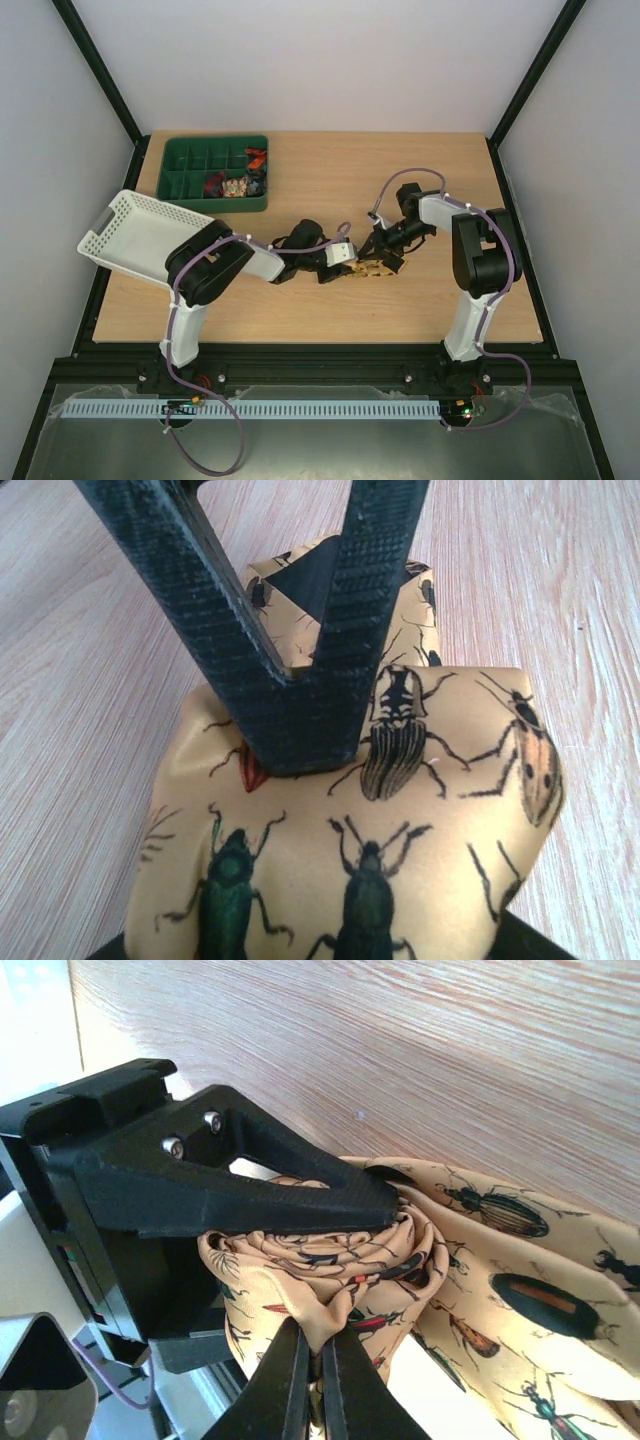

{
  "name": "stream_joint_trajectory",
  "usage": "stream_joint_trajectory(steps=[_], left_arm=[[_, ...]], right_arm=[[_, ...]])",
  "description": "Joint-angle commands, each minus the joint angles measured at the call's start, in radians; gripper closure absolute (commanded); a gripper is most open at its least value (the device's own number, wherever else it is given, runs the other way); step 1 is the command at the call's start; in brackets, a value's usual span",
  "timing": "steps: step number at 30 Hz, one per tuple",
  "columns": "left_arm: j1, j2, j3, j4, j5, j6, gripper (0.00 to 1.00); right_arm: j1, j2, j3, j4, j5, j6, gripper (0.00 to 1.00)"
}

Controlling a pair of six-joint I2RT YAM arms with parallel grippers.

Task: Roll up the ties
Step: Roll the tie at the center of the board.

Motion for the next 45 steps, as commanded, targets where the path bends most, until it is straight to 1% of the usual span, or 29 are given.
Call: stream_joint_trajectory(steps=[1, 3, 6, 13, 17, 22, 26, 28, 30, 36, 38, 39, 41, 42, 43, 45], left_arm=[[0.009, 0.041, -0.006, -0.194, 0.025, 0.001, 0.59], [0.015, 0.032, 0.009, -0.198, 0.08, -0.023, 0.51], [0.022, 0.011, 0.028, -0.168, 0.158, -0.067, 0.43], [0.022, -0.003, 0.073, -0.071, 0.235, -0.186, 0.32], [0.021, 0.022, 0.095, -0.034, 0.249, -0.232, 0.28], [0.012, 0.084, 0.142, -0.002, 0.203, -0.29, 0.26], [-0.004, 0.117, 0.16, 0.033, 0.162, -0.302, 0.25], [-0.014, 0.134, 0.171, 0.035, 0.143, -0.306, 0.27], [-0.023, 0.147, 0.183, 0.034, 0.123, -0.309, 0.31], [-0.032, 0.143, 0.172, -0.017, 0.042, -0.29, 0.56], [-0.031, 0.126, 0.158, -0.073, 0.016, -0.25, 0.67], [-0.032, 0.112, 0.142, -0.106, 0.0, -0.226, 0.71], [-0.028, 0.076, 0.104, -0.169, -0.023, -0.168, 0.77], [-0.025, 0.059, 0.086, -0.211, -0.033, -0.143, 0.78], [-0.023, 0.046, 0.076, -0.252, -0.044, -0.119, 0.79], [-0.021, 0.031, 0.067, -0.325, -0.057, -0.087, 0.79]], right_arm=[[-0.002, 0.025, -0.026, 0.012, 0.177, -0.066, 0.99], [-0.002, 0.012, -0.051, 0.041, 0.232, -0.081, 0.99], [-0.003, 0.005, -0.075, 0.067, 0.304, -0.102, 0.99], [-0.007, -0.004, -0.107, 0.111, 0.413, -0.121, 0.99], [-0.009, -0.002, -0.115, 0.135, 0.456, -0.121, 0.99], [-0.008, 0.03, -0.104, 0.141, 0.465, -0.104, 0.99], [-0.008, 0.051, -0.108, 0.141, 0.47, -0.094, 0.99], [-0.008, 0.056, -0.11, 0.14, 0.469, -0.084, 0.99], [-0.008, 0.057, -0.109, 0.139, 0.46, -0.078, 0.99], [-0.014, 0.042, -0.108, 0.129, 0.401, -0.055, 0.99], [-0.02, 0.04, -0.104, 0.109, 0.366, -0.046, 0.98], [-0.028, 0.04, -0.098, 0.093, 0.345, -0.047, 0.94], [-0.059, 0.025, -0.084, 0.053, 0.295, -0.052, 0.81], [-0.077, 0.012, -0.074, 0.034, 0.271, -0.062, 0.72], [-0.091, 0.0, -0.062, 0.011, 0.247, -0.07, 0.66], [-0.105, -0.021, -0.029, -0.045, 0.201, -0.094, 0.58]])
